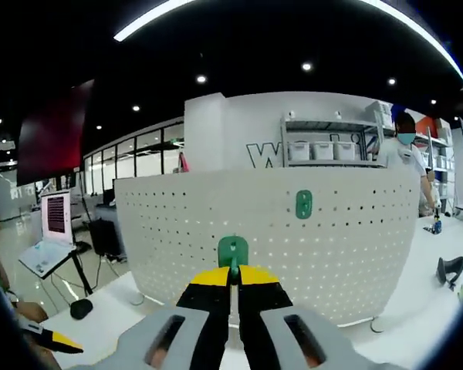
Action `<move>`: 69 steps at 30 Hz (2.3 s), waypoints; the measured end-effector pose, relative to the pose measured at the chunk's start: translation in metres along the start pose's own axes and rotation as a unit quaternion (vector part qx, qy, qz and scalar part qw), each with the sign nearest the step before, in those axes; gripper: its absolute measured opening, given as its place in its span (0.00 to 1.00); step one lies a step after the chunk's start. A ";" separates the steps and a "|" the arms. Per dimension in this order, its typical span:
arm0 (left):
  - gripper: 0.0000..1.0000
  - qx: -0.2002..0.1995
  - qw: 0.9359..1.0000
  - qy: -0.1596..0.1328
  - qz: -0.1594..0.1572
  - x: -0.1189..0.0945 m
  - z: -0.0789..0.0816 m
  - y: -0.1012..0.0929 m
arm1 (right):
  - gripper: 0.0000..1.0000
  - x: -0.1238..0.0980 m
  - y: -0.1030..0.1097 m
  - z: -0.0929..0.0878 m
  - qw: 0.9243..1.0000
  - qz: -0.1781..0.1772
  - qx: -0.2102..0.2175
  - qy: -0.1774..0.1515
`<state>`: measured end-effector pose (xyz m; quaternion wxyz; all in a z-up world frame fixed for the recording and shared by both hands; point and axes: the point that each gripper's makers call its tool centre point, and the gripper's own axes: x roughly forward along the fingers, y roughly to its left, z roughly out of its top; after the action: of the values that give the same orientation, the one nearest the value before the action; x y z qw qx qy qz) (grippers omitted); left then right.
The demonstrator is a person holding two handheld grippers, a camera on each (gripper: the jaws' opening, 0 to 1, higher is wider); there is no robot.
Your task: Insert the hook assembly into the mounting plate slot until the hook locks in place.
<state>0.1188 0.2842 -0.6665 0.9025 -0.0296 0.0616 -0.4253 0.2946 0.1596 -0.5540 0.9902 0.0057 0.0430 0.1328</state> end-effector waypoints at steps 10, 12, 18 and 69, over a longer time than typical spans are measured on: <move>0.73 -0.005 1.000 0.000 -0.003 -0.001 0.000 0.001 | 0.01 0.019 -0.015 0.023 0.999 -0.031 0.000 -0.023; 0.73 -0.005 1.000 0.006 -0.005 0.000 -0.003 0.001 | 0.01 0.023 -0.017 0.026 0.999 -0.032 0.005 -0.026; 0.77 -0.008 1.000 -0.005 -0.016 0.001 0.000 -0.002 | 0.01 0.031 -0.022 0.030 0.999 -0.043 0.007 -0.029; 0.80 -0.026 0.999 0.017 0.006 -0.006 -0.016 0.026 | 0.01 0.110 -0.058 0.037 0.997 -0.074 -0.015 -0.014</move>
<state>0.1325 0.3048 -0.6847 0.9029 -0.0459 0.0879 -0.4182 0.4190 0.1331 -0.5281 0.9978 -0.0105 0.0279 0.0598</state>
